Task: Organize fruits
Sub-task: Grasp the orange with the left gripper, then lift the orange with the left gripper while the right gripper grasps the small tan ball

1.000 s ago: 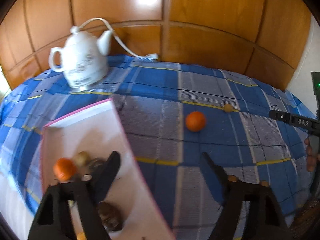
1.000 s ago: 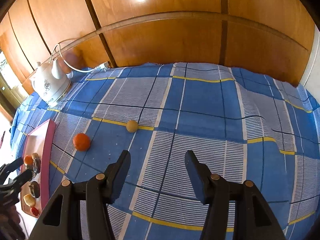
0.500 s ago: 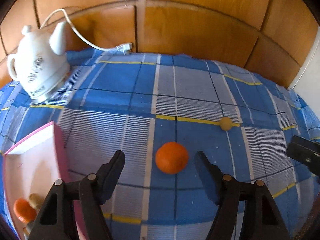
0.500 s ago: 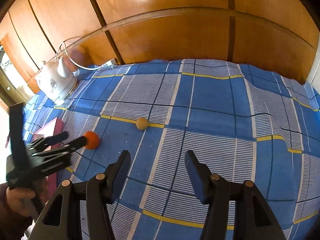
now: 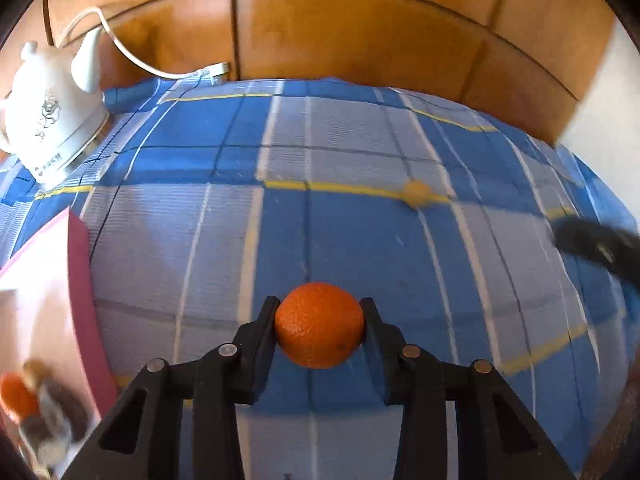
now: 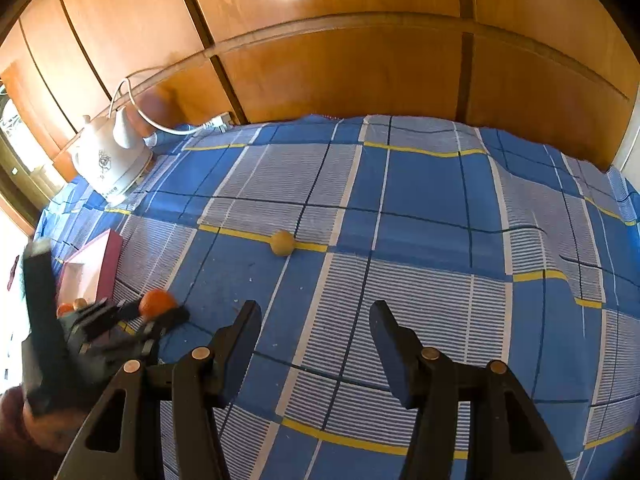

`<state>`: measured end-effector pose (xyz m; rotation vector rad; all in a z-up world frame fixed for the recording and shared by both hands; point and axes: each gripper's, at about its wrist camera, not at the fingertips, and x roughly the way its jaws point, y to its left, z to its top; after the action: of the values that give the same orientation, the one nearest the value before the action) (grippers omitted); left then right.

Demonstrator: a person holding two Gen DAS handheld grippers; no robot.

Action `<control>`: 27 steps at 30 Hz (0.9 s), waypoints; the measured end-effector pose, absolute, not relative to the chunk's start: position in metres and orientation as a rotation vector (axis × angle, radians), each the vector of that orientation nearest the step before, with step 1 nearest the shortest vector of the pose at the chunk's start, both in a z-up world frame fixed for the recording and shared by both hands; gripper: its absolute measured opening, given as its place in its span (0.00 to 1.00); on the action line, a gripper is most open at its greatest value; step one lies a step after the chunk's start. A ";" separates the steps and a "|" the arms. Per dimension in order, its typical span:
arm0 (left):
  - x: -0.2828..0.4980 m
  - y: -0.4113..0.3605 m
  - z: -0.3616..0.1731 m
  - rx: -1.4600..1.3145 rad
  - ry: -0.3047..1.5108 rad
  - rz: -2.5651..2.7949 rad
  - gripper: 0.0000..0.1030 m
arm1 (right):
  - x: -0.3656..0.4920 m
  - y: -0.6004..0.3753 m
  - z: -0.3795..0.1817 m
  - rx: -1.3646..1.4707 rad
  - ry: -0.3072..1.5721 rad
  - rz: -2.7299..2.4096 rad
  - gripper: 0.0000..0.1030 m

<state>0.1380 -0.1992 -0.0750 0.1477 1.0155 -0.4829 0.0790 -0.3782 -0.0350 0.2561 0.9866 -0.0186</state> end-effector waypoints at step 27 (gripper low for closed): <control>0.082 -0.186 -0.097 0.197 0.930 -0.501 0.39 | 0.169 -0.342 -0.069 0.185 1.083 0.045 0.55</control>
<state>0.0825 -0.1860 -0.0971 0.1971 0.9304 -0.5008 0.1686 -0.3415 -0.0688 0.1854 1.0825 0.0448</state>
